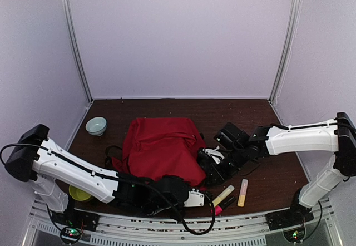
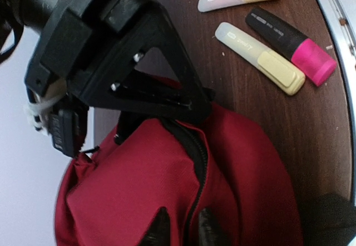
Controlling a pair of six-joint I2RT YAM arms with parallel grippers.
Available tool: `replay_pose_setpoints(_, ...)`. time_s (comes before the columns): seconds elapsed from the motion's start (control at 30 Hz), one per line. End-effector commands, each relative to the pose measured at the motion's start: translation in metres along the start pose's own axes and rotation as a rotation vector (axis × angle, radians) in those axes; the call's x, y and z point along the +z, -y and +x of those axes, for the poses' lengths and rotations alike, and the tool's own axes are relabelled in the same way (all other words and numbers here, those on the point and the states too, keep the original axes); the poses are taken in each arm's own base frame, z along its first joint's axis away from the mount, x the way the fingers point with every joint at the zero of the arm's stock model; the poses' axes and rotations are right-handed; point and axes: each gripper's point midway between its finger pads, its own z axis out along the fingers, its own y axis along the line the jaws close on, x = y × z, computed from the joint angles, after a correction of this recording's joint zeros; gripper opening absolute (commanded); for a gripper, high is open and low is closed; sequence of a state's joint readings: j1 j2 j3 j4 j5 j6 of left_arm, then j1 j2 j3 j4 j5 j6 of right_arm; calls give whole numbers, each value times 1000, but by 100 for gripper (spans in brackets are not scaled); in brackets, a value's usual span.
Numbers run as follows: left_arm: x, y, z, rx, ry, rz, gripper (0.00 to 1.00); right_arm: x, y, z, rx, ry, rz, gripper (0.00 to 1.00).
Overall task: Pack the student bag
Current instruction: Hold the largest pocket of the student bag, then zip the student bag into the largest pocket of the bag.
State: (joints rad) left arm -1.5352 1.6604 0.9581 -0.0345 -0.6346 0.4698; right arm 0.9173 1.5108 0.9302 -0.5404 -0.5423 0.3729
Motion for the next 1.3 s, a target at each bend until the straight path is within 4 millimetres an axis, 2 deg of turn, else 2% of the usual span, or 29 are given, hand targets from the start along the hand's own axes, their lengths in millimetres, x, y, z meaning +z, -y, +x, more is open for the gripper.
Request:
replay_pose_setpoints(0.0,4,-3,5,10,-52,-14,1,-10,4,-8,-14,55,30,9)
replay_pose_setpoints(0.1,-2,-4,8,3,-46,-5,0,-22,10,-2,-16,40,78,0)
replay_pose_setpoints(0.3,-9,6,28,16,-96,34,0,-45,33,16,11,-3,168,0)
replay_pose_setpoints(0.43,-18,27,36,54,-115,121,0,-59,51,14,32,-10,223,0)
replay_pose_setpoints(0.53,-28,34,43,55,-139,158,0,-67,70,9,44,-21,279,0)
replay_pose_setpoints(0.67,-45,38,44,32,-124,192,0,-86,88,-23,51,41,372,0)
replay_pose_setpoints(0.83,-58,44,45,24,-136,225,0,-108,100,-61,28,100,482,0)
replay_pose_setpoints(0.9,-64,44,48,16,-147,237,0,-119,115,-72,49,114,544,0)
replay_pose_setpoints(1.0,-77,45,41,-9,-111,257,0,-137,139,-97,89,174,627,0)
replay_pose_setpoints(1.1,-89,48,34,-28,-71,275,0,-138,152,-127,112,220,615,0)
replay_pose_setpoints(1.27,-102,48,33,-58,-61,279,0,-134,154,-172,102,255,587,0)
